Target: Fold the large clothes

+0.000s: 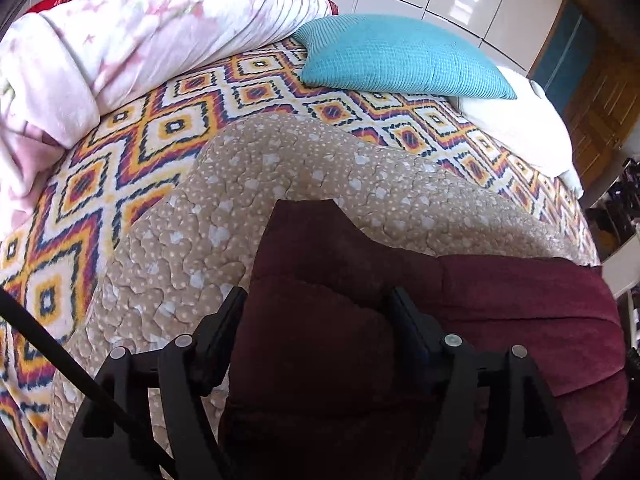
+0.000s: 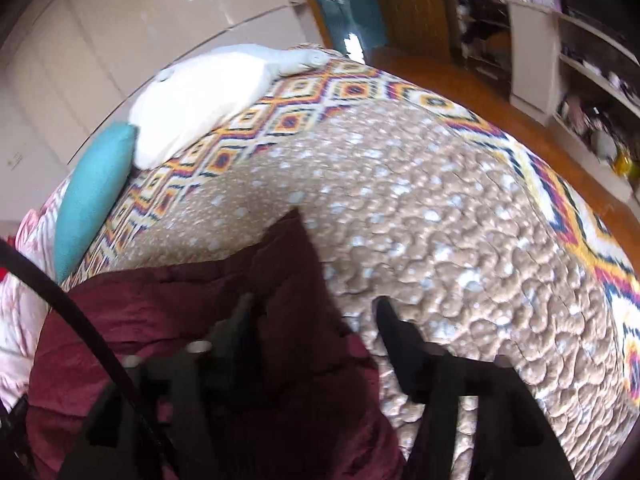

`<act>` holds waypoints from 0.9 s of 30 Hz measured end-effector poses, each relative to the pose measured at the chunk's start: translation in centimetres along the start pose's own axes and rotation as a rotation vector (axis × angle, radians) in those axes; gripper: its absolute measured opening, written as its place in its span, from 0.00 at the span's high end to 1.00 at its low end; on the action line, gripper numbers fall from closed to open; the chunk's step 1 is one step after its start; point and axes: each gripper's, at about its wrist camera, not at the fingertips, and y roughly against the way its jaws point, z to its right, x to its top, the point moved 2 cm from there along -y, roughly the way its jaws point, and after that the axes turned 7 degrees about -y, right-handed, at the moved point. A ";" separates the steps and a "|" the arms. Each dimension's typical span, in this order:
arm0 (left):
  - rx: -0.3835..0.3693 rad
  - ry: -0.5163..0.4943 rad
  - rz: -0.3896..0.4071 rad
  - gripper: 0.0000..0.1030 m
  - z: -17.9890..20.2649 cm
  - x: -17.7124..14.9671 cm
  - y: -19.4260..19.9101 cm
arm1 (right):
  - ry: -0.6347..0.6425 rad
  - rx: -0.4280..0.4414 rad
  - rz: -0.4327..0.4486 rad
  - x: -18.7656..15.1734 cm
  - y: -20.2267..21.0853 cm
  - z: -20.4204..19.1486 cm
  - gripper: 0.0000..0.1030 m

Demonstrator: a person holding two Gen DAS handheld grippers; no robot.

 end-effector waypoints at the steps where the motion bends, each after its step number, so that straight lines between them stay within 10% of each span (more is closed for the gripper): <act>1: -0.018 0.012 0.002 0.31 -0.4 0.0 0.9 | -0.037 0.026 -0.014 0.3 0.2 0.6 0.26; 7: -0.048 0.085 0.080 0.31 -2.5 -0.2 8.5 | 0.001 0.021 0.066 1.4 6.8 1.4 0.25; 15: 0.106 -0.021 0.163 0.31 -3.0 -3.6 18.1 | 0.156 0.018 0.194 0.7 18.9 -0.4 0.22; 27: 0.043 -0.274 0.108 0.31 5.2 -14.5 16.8 | 0.370 0.401 -0.131 -15.5 17.7 -11.7 0.50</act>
